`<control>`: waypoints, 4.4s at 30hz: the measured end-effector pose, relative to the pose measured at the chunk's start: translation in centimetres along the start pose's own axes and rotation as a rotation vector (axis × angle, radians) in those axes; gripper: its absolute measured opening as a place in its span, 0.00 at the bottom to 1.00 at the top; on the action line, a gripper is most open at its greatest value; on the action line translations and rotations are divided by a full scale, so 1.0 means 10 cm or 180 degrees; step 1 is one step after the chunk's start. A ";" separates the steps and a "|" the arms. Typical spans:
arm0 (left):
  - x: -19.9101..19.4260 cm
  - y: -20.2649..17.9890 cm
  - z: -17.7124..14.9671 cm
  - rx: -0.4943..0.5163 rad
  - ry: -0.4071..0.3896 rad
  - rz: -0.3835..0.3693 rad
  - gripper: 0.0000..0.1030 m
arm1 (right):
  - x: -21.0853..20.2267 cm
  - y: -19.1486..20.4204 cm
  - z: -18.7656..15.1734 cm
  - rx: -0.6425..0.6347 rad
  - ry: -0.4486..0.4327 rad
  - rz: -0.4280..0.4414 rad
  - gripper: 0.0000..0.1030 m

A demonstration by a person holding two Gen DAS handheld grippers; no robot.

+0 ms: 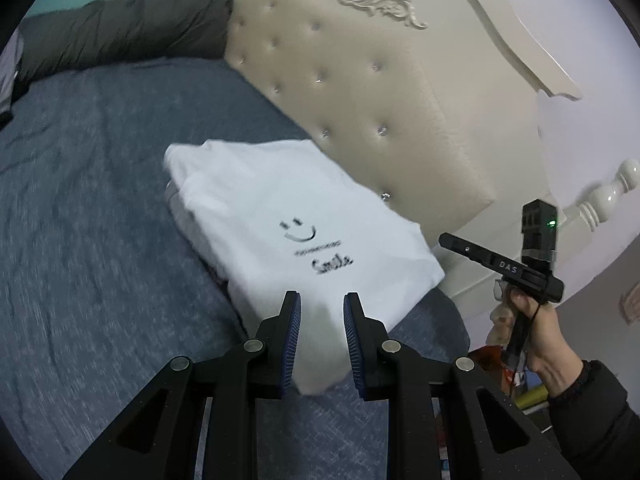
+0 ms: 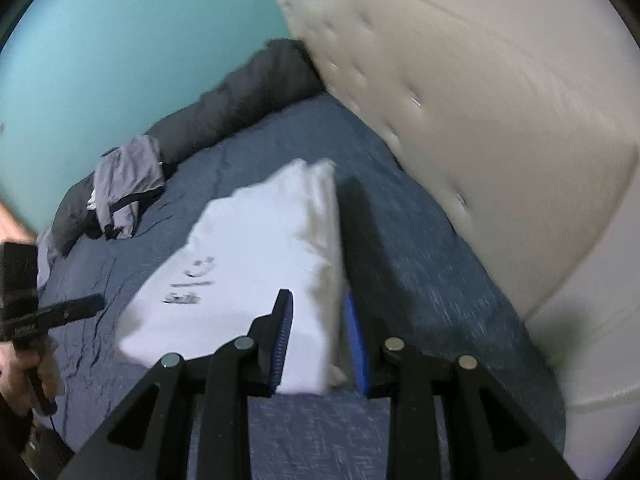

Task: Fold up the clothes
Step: 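Pinch the shirt's folded edge with the right gripper and straighten it on the stack, then open the right gripper and lift it away from the shirt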

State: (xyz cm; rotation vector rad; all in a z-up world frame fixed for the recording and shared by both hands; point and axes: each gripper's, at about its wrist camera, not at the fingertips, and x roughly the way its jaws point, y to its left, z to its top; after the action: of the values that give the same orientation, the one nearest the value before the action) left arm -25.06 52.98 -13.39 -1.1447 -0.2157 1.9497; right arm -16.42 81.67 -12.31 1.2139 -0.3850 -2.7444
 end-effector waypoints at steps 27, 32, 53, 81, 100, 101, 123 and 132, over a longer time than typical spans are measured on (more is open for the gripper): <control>0.53 -0.08 -0.38 0.0184 0.0224 0.0046 0.23 | 0.43 0.02 0.39 -0.0083 0.0075 0.0076 0.01; 0.54 -0.07 -0.37 0.0179 0.0226 0.0041 0.23 | 0.88 0.10 0.61 -0.0244 0.0391 0.0050 0.01; 0.52 -0.05 -0.39 0.0148 0.0192 0.0008 0.23 | 0.78 -0.34 0.22 0.0146 0.0314 0.0032 0.01; 0.02 -0.08 -0.38 0.0036 0.0050 0.0194 0.23 | 0.15 -0.09 0.02 0.0246 -0.0080 -0.0311 0.01; -0.54 -0.38 -0.33 0.0227 -0.0134 0.0242 0.24 | -0.37 0.50 -0.05 0.0185 -0.0319 -0.0490 0.04; -0.57 -0.39 -0.33 0.0231 -0.0143 0.0244 0.24 | -0.40 0.52 -0.06 0.0189 -0.0330 -0.0488 0.04; -1.27 -0.74 -0.32 0.0445 -0.0373 0.0173 0.25 | -1.07 1.17 -0.21 0.0201 -0.0525 -0.0595 0.05; -1.60 -0.88 -0.42 0.0518 -0.0448 0.0164 0.26 | -1.39 1.46 -0.40 0.0249 -0.0609 -0.0599 0.14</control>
State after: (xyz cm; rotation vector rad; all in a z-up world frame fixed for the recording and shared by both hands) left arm -13.02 45.71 -0.96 -0.9170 -0.1003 2.0548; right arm -4.04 69.73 -0.99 1.0566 -0.4203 -3.0467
